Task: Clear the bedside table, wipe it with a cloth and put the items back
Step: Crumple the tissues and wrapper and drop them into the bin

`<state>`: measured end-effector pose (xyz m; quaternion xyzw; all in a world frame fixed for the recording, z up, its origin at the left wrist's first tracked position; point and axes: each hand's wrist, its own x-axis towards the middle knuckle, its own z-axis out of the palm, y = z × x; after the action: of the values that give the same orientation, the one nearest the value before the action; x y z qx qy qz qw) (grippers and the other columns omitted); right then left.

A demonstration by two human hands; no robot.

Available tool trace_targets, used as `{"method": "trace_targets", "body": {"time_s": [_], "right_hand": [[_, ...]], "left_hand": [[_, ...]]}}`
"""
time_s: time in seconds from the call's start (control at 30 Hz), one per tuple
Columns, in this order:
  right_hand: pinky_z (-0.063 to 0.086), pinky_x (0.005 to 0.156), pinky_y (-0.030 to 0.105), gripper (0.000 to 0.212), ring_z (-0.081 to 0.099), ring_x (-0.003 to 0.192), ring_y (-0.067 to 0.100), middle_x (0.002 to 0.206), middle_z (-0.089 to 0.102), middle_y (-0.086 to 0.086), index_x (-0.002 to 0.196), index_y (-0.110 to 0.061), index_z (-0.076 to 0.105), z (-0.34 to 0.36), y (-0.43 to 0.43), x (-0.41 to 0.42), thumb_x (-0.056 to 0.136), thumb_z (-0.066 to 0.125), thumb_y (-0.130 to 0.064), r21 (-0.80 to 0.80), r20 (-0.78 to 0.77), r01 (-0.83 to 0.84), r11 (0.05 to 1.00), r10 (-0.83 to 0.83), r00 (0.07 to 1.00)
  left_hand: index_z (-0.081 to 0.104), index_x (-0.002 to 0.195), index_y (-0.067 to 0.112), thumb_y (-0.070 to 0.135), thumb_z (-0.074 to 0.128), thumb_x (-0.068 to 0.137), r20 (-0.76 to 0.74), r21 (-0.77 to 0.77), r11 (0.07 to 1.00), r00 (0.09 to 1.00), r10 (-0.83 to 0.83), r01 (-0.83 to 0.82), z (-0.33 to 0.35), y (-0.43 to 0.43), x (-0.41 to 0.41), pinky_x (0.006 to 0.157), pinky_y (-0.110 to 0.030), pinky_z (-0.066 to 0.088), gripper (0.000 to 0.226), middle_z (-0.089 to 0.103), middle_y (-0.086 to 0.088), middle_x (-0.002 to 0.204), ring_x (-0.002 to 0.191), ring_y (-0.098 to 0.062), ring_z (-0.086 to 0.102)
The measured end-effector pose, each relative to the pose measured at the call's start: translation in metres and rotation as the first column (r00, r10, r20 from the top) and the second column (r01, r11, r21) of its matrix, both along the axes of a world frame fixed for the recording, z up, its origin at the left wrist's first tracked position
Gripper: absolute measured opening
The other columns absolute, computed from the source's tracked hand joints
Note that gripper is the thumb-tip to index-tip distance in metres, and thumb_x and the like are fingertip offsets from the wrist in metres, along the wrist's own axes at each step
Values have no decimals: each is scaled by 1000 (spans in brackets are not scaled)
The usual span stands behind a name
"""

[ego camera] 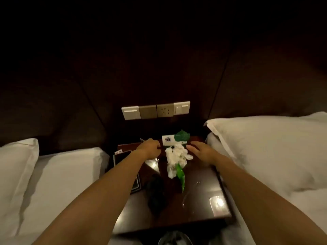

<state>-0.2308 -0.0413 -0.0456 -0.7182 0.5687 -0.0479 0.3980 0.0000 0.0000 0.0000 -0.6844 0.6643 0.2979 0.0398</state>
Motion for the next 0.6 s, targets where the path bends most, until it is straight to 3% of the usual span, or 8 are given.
{"method": "trace_targets", "body": {"time_s": [0.2,0.43,0.6], "right_hand": [[32,112,43,78,35,135,33,149,34,15,143,-15,30,-44,20,-6,83,54,-58,63,-156,-33,997,43,987],[26,113,52,102,20,140,36,156,16,10,148,-20,12,-98,21,8,71,65,-62,29,-280,-108,994,112,953],[16,116,55,114,1,143,38,158,-5,12,148,-27,-1,-140,5,22,65,71,-59,-13,-320,-97,995,88,943]], "left_hand": [[38,140,11,24,51,92,14,86,996,1000,16,-17,-59,19,-13,108,-39,38,51,35,-16,147,133,-33,39],[28,144,13,15,58,85,-48,32,998,997,60,-58,-118,17,-26,109,-43,36,66,28,-17,145,135,-36,30],[3,149,29,14,66,81,-88,-70,996,994,57,-63,-164,3,-37,112,-43,34,94,-1,-12,159,146,-33,7]]}}
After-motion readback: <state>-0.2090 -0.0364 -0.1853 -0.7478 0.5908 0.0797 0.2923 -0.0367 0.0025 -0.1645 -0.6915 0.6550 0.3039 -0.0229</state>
